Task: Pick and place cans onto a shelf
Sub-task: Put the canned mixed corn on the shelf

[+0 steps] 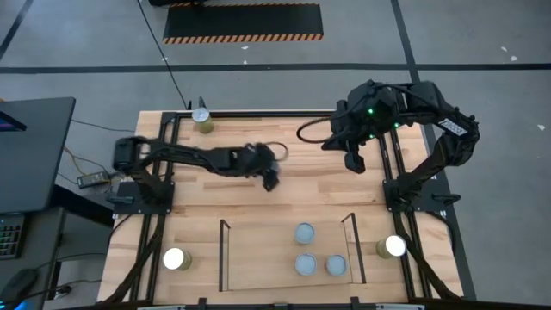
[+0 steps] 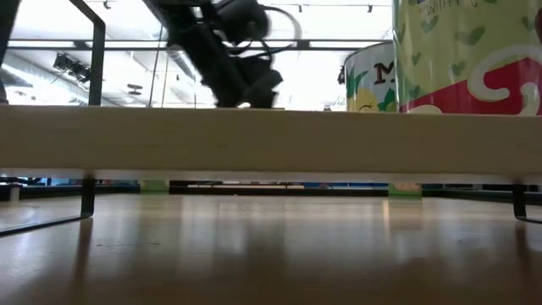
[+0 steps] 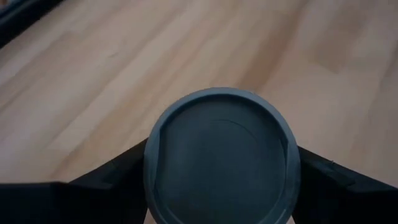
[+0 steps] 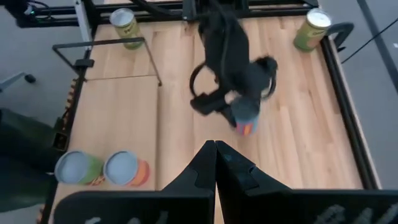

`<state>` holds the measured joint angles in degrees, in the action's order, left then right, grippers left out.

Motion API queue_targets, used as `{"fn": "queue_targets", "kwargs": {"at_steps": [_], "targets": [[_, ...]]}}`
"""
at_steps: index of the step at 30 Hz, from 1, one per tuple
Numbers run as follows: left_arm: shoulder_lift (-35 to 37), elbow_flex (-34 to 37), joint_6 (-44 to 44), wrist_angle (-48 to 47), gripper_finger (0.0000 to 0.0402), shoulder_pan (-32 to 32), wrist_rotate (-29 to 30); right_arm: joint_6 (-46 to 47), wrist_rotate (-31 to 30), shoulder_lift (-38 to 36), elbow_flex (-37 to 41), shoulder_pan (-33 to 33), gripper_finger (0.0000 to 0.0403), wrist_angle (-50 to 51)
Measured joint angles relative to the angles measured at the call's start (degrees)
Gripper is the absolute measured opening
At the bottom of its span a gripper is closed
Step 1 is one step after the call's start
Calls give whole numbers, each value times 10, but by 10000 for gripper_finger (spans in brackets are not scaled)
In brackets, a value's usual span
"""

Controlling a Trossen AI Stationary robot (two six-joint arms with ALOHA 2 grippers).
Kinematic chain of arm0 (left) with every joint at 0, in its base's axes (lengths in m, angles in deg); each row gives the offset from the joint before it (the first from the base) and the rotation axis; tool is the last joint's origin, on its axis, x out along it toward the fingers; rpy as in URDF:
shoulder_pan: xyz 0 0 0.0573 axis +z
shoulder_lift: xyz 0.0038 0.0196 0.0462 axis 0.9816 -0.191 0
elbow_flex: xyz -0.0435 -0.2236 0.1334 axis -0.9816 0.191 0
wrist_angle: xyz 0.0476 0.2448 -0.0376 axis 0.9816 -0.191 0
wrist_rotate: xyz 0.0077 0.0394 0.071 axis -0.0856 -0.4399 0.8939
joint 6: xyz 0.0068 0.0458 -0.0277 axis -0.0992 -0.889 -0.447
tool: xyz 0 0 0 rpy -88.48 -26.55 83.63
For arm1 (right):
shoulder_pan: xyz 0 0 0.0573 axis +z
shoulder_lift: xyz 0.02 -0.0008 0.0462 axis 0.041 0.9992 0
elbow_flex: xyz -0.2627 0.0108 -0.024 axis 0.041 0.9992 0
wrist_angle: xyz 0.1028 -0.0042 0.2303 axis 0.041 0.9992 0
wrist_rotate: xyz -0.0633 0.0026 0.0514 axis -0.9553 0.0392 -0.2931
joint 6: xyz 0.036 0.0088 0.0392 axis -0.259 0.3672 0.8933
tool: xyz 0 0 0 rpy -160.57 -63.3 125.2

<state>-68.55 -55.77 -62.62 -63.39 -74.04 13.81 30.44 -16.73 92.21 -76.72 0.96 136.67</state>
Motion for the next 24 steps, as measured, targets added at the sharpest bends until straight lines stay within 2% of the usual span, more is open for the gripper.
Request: {"fn": "queue_targets", "kwargs": {"at_steps": [7, 10, 14, 17, 20, 24], "targets": [[-123, -124, -237, -13, 290, -43, -16, 50, -6, -2, 0, 50, 9, 61], [-141, -162, -329, -32, 290, -59, 0, 87, -33, -10, 0, 79, 9, 86], [-143, -190, -405, -37, 290, -78, 39, 133, -67, -32, 0, 126, 9, 82], [-143, -200, -405, -45, 290, -84, 36, 173, -114, -50, 6, 163, 9, 81], [-153, -200, -348, -54, 290, -80, 7, 204, -154, -73, 30, 192, 9, 82], [-173, -199, -294, -60, 290, -72, 2, 248, -202, -103, 88, 219, 9, 82]]}}
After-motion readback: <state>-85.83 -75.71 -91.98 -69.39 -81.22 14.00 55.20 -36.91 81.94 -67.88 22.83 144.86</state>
